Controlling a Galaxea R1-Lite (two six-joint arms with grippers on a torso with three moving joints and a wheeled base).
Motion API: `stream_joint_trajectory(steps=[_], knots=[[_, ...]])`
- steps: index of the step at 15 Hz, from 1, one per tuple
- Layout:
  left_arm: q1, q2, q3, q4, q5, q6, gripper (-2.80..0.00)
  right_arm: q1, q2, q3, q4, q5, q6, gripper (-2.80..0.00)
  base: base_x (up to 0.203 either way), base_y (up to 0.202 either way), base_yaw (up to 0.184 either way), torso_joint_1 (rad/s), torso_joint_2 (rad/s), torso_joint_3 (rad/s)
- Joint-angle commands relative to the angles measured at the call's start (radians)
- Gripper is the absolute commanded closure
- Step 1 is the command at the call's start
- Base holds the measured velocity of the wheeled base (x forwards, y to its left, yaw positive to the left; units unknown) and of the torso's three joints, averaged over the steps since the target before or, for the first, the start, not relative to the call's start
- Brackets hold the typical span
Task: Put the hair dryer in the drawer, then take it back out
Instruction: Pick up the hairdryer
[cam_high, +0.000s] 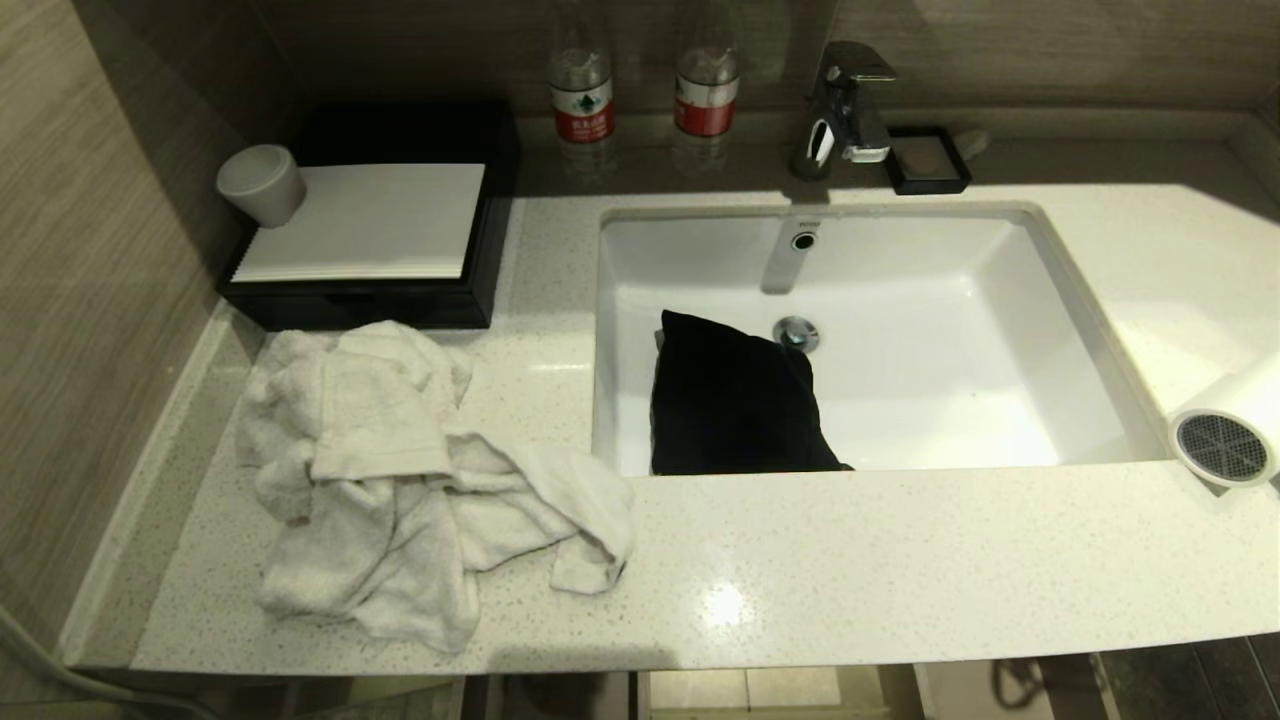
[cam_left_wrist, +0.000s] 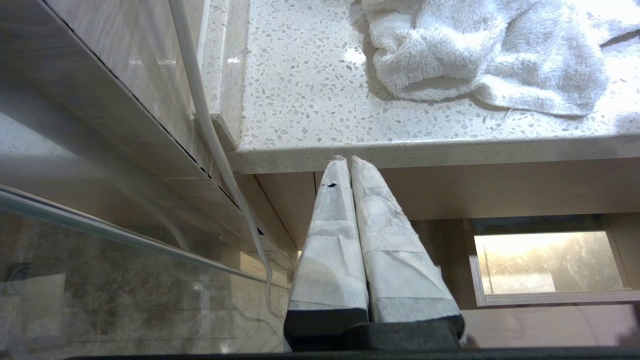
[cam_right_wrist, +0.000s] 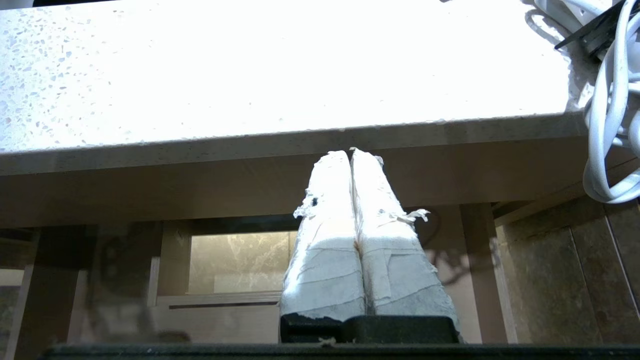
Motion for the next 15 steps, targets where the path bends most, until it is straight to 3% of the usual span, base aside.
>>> stream_joint_trajectory(steps=[1,11,15], knots=[[0.000,0.000,0.002,0.000,0.000,0.001,0.00,0.001,-0.002,0.000,0.000,0.000,0.000,0.00,0.000,0.000,0.000,0.034,-0.05,0.002],[0.000,0.000,0.000,0.000,0.000,0.000,0.00,0.001,-0.001,-0.012,0.003,0.015,-0.056,0.00,0.000,0.000,0.000,0.000,0.00,0.000],[0.000,0.000,0.000,0.000,0.000,-0.001,0.00,0.001,0.053,-0.240,0.152,0.077,-0.055,0.00,0.000,0.000,0.000,0.000,0.00,0.000]])
